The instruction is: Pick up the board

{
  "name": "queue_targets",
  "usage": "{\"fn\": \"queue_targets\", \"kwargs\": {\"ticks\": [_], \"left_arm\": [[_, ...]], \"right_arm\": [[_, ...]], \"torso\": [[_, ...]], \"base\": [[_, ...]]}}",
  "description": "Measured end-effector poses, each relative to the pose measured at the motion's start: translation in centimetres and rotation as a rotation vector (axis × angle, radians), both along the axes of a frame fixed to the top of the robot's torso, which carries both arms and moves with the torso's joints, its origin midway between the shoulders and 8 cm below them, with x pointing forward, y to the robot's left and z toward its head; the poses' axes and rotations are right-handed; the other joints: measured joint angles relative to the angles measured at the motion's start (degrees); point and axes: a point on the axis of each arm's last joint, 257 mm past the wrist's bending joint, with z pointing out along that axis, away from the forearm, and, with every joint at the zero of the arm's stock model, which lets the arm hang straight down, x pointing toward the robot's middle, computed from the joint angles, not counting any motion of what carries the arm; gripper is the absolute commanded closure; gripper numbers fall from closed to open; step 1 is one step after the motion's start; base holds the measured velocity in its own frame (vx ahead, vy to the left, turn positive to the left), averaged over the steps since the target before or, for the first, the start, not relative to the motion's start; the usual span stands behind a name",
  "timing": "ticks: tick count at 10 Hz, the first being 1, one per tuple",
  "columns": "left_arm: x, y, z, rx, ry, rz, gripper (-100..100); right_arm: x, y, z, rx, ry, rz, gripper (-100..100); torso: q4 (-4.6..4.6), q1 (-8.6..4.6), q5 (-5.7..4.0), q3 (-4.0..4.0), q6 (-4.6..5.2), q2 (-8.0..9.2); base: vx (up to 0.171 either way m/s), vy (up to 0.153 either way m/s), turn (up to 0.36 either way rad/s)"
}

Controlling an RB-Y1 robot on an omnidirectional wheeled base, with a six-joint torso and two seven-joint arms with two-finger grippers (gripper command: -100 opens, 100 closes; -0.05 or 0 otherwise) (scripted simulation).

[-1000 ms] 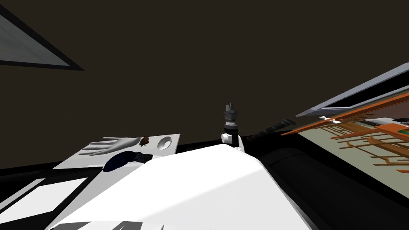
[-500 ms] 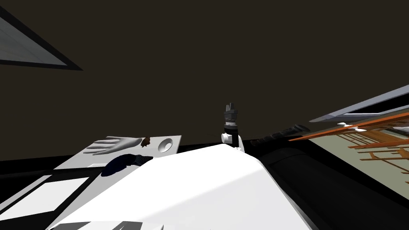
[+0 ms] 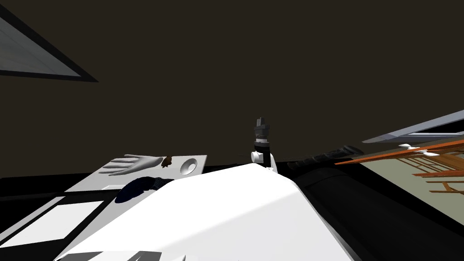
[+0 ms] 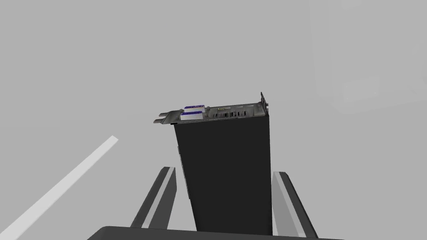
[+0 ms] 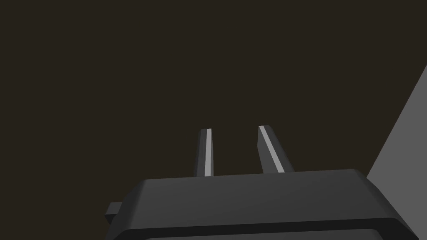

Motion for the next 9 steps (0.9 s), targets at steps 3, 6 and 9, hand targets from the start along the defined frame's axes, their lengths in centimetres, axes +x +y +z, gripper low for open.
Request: {"fn": "queue_targets", "kwargs": {"ticks": [3,6,9], "left_arm": [[0.0,0.0,0.0,0.000,0.000,0.001,100],[0.4,0.3,0.3,0.002,0.002,-0.002,100],[1.7,1.1,0.8,0.007,-0.003,0.032,100]], "right_arm": [[0.0,0.0,0.0,0.000,0.000,0.000,0],[0.0,0.0,0.0,0.000,0.000,0.000,0],[0.0,0.0,0.0,0.000,0.000,0.000,0]], "torso": [[0.03,0.20,0.13,0.03,0.03,0.03],[0.12,0.12,0.07,0.22,0.17,0.37],[0.12,0.17,0.09,0.27,0.02,0.43]], "base": [[0.000,0.000,0.000],[-0.093,-0.018,-0.122],[-0.099,-0.011,-0.080]]}}
